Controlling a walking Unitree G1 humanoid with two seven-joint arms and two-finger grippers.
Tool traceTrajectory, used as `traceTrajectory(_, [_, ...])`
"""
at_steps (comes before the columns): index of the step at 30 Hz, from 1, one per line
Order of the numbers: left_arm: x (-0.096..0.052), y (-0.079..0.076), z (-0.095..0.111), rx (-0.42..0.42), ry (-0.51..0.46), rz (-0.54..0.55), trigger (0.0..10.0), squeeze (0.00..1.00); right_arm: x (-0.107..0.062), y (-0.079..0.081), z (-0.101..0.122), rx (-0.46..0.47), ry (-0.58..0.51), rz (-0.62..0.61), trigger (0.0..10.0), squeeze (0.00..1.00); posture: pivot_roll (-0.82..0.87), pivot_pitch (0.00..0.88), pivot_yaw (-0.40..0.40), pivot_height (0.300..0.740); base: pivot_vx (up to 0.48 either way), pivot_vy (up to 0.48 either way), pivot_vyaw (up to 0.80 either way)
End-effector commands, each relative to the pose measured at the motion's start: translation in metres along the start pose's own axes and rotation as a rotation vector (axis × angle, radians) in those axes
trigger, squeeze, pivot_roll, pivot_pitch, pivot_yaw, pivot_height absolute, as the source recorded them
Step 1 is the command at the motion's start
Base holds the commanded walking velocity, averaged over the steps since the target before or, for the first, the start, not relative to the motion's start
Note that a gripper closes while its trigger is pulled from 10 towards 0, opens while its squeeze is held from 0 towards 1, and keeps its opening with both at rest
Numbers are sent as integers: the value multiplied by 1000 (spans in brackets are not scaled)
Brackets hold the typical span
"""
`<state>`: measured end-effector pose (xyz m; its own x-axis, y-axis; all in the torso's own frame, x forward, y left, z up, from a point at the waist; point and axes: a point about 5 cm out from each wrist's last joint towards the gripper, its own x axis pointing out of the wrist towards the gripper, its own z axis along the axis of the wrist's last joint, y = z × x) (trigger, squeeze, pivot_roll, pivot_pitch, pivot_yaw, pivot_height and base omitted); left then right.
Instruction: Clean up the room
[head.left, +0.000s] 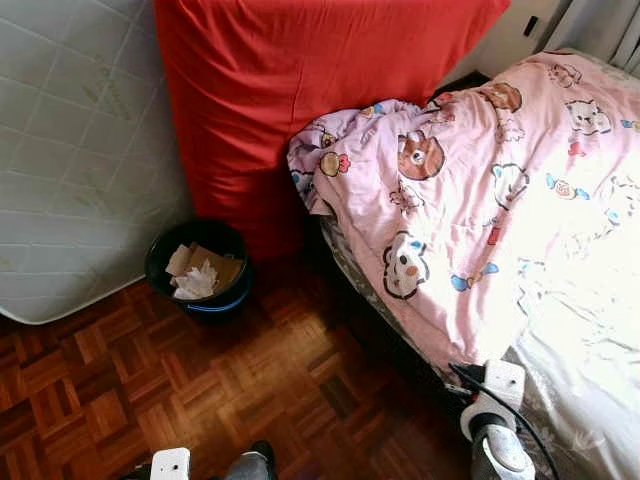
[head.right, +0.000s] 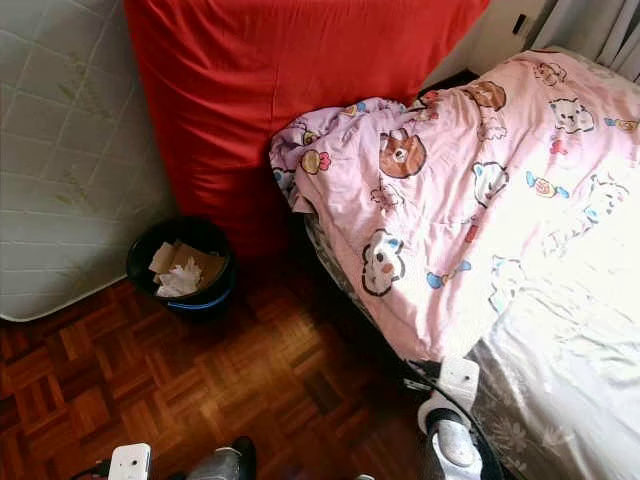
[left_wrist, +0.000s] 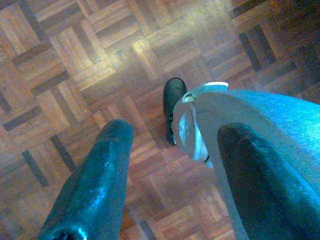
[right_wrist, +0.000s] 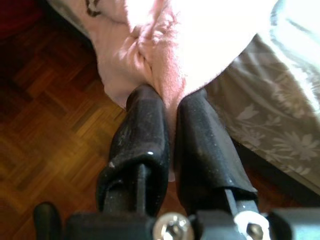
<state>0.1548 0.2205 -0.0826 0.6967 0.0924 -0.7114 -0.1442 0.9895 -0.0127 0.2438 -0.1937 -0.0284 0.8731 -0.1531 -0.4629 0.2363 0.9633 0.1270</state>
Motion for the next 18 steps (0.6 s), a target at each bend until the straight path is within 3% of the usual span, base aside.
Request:
traceTrajectory(1, [-5,3,-13,11,55,2,10000,0,-4,-4,-14,35,67,-17,10000,0,125,222,-71,740,0,0,0])
traceTrajectory(8, [-5,3,-13,17,57,0,10000,0,-4,-6,-15,52,82,-20,10000,0,124,226,-74,740,0,0,0])
traceTrajectory(9, [-5,3,-13,17,57,-1,10000,0,-4,-7,-15,53,81,-20,10000,122,123,227,-73,740,0,0,0])
traceTrajectory(10, [-5,3,-13,17,57,-1,10000,0,-4,-7,-15,54,82,-20,10000,122,123,227,-73,740,0,0,0])
traceTrajectory(11, [-5,3,-13,18,57,-1,10000,0,-3,-7,-15,55,83,-19,10000,1000,124,229,-74,740,0,0,0])
traceTrajectory(18, [-5,3,-13,21,58,-3,10000,0,-2,-1,-15,69,98,25,10000,1000,120,230,-72,740,0,0,0])
